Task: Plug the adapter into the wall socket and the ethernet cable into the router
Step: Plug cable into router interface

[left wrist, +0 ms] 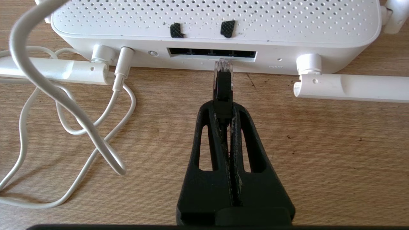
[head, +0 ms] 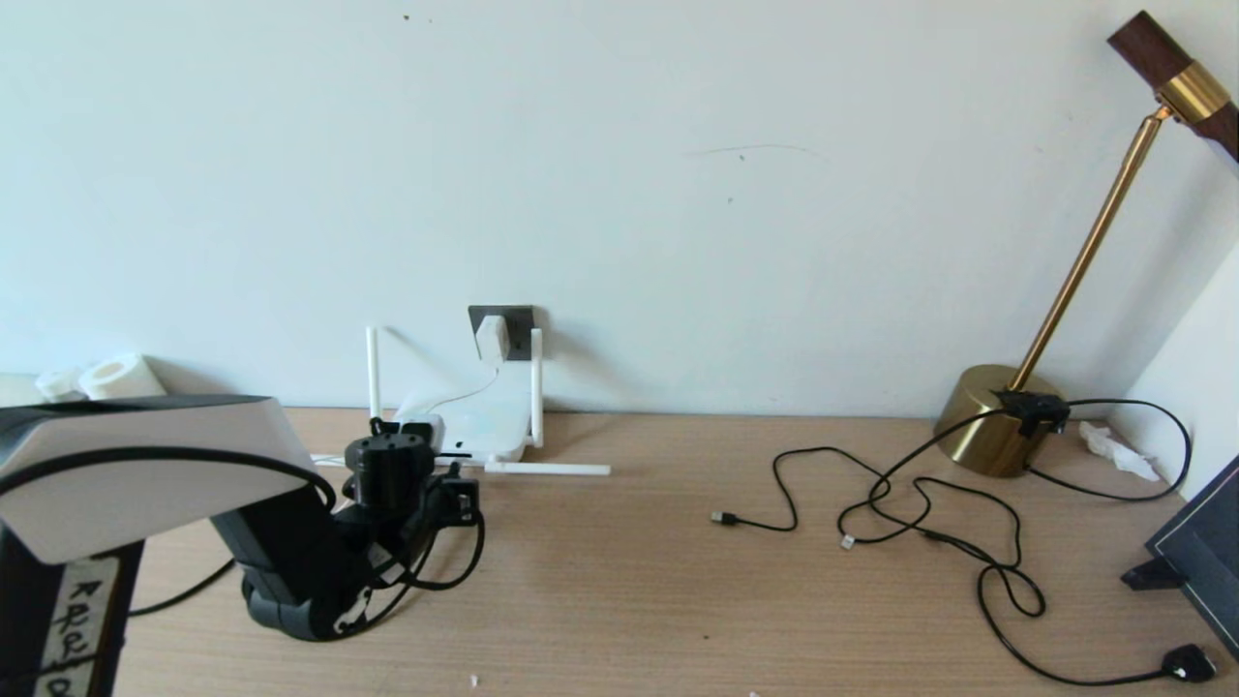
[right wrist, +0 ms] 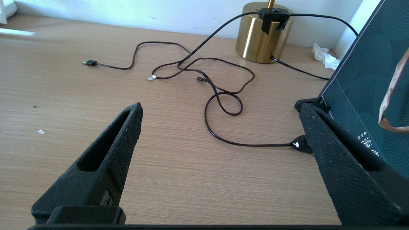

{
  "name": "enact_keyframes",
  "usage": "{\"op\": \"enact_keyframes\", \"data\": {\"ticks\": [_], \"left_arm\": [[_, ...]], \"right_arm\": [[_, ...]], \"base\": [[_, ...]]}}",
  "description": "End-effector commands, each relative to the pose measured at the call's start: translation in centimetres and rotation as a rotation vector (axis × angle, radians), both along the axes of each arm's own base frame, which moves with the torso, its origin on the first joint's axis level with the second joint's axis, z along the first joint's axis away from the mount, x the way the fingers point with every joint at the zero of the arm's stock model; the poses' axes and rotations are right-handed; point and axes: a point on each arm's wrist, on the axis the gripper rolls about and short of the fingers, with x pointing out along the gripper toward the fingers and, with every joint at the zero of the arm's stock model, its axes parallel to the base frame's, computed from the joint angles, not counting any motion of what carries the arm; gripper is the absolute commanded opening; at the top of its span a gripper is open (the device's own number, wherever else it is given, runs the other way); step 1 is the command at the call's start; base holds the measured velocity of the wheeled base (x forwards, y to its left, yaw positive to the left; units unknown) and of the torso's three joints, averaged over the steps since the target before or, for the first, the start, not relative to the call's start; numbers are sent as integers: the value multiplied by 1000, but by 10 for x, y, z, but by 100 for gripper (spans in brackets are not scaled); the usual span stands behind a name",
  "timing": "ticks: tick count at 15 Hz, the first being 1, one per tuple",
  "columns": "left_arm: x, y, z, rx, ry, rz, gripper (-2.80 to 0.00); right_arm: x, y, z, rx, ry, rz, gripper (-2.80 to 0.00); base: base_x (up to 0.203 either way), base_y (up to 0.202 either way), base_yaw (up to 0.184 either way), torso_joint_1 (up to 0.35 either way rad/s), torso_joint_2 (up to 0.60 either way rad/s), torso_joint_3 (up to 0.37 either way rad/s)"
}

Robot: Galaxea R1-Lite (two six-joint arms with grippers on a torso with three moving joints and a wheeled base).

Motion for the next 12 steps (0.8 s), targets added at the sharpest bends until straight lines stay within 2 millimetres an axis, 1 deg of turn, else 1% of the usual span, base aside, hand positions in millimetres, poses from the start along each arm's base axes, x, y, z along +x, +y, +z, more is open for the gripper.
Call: {"op": "enact_keyframes", "data": {"ticks": [1,12], "left_arm": [[0,0,3,-1,-11,4,-280],[0,0,3,0,-14,2,-280]], "right_arm": [[0,0,0,-1,1,1,0],[0,0,0,-1,1,1,0]], "base": [[0,0,0,0,0,0],[0,0,0,0,0,0]]}}
